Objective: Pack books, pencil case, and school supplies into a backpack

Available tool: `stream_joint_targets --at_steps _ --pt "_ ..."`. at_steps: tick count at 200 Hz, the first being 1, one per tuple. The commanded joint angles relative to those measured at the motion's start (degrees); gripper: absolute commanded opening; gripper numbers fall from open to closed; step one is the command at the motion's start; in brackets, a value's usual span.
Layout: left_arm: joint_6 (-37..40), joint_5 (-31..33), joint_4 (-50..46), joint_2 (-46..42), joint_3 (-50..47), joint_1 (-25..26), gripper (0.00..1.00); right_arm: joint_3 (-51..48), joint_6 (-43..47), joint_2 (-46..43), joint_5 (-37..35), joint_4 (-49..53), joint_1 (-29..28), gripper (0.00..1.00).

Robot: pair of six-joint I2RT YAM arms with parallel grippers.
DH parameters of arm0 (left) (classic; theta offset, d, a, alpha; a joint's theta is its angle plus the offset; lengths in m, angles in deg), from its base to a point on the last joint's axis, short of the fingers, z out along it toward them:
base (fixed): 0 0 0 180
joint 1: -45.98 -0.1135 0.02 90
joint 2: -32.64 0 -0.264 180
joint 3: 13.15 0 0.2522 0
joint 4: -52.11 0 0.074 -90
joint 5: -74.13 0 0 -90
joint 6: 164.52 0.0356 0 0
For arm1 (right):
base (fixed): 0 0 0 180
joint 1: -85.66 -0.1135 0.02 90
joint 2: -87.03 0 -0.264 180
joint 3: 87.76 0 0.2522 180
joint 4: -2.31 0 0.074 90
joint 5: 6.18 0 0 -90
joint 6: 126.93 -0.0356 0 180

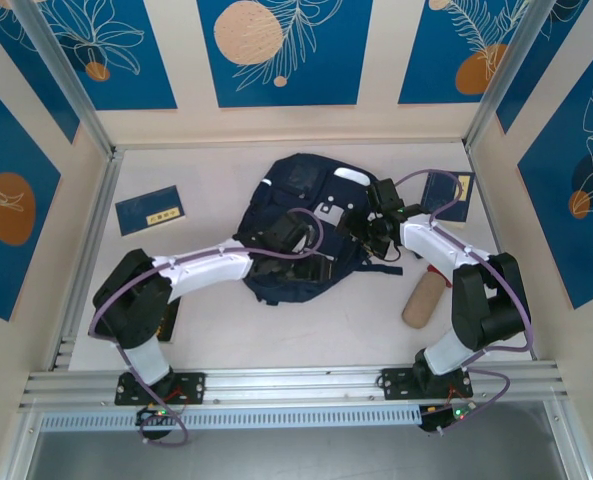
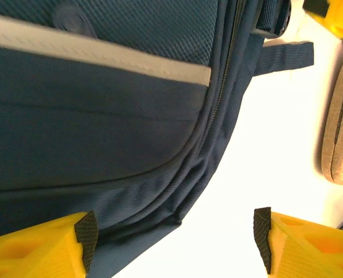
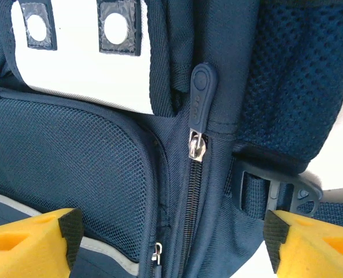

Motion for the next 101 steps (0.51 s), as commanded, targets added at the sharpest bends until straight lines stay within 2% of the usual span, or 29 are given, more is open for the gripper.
stream_joint_targets --at_steps 1,25,58,101 --pt "7.5 6.3 -12.1 -2.8 6.1 -1.9 0.67 -0.7 -0.2 -0.2 2.2 1.3 0.5 0.78" --pt "9.4 7.6 -14.5 0.5 9.7 -5.4 0.58 -0.4 -0.5 1.0 3.1 0.3 0.6 0.69" --pt "6.7 8.8 -15.1 6.3 12.2 -8.2 0.54 0.9 -0.6 4.1 4.2 -0.7 0.5 0.68" --pt "4.5 9.8 -14.0 9.9 10.0 -9.5 0.54 2.8 0.4 9.4 6.7 -1.0 -0.7 0.68"
